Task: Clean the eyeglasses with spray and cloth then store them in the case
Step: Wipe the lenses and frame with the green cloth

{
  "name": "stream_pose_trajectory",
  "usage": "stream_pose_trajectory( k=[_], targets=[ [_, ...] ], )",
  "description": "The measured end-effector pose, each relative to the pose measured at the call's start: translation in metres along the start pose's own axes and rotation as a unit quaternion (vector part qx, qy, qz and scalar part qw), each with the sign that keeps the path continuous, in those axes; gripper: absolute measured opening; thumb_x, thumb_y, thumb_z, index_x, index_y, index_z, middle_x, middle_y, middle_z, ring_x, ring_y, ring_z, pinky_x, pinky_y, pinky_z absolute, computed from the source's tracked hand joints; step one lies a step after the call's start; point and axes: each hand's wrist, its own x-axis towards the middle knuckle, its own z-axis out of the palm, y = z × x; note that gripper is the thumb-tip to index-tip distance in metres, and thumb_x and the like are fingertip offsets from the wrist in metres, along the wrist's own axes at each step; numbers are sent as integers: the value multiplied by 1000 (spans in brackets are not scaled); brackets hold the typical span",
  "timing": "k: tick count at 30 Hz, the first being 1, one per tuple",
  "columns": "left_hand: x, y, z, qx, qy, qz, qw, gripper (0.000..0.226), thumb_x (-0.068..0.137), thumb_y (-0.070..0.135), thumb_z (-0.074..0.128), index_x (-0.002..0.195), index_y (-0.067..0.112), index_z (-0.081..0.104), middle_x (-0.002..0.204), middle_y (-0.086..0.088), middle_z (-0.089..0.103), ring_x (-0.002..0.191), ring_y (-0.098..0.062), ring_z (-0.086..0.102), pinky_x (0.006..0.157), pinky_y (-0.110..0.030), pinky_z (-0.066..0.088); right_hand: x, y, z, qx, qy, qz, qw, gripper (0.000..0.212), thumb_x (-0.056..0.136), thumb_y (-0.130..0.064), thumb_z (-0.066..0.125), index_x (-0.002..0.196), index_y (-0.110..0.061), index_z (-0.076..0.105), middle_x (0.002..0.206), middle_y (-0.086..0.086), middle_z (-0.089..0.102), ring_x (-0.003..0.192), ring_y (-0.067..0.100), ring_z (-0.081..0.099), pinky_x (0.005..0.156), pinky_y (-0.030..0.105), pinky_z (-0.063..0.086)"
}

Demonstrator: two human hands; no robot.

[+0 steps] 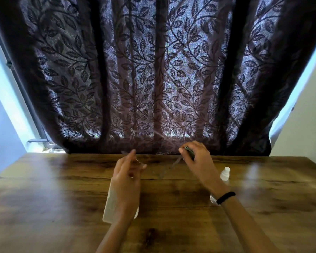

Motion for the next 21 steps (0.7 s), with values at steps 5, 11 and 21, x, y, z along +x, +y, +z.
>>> stream_pose_trajectory(
  k=[5, 11, 21],
  targets=[
    [7, 30, 17, 117, -186, 186, 958, 36, 76, 17, 60, 112, 17, 63, 114, 1, 64, 101, -11, 55, 77, -26, 51, 2, -7, 12, -82, -78, -45, 993, 27, 91, -27, 48, 94, -3, 61, 95, 13, 59, 89, 20, 45, 76, 27, 34],
    [18, 42, 25, 115, -249, 171, 946, 44, 74, 9, 62, 118, 15, 59, 110, -5, 66, 98, -23, 61, 77, -36, 54, -2, -6, 9, -72, -86, -64, 992, 20, 91, -22, 51, 95, -4, 59, 90, 10, 56, 83, 13, 36, 70, 21, 28],
    [29, 35, 19, 119, -214, 121, 962, 19, 68, 13, 77, 85, 19, 74, 75, 1, 68, 63, -6, 57, 57, -11, 38, -6, -16, -1, 54, -9, -22, 998, 15, 90, -23, 54, 89, -12, 64, 80, -10, 55, 81, 8, 49, 74, 13, 35]
  ],
)
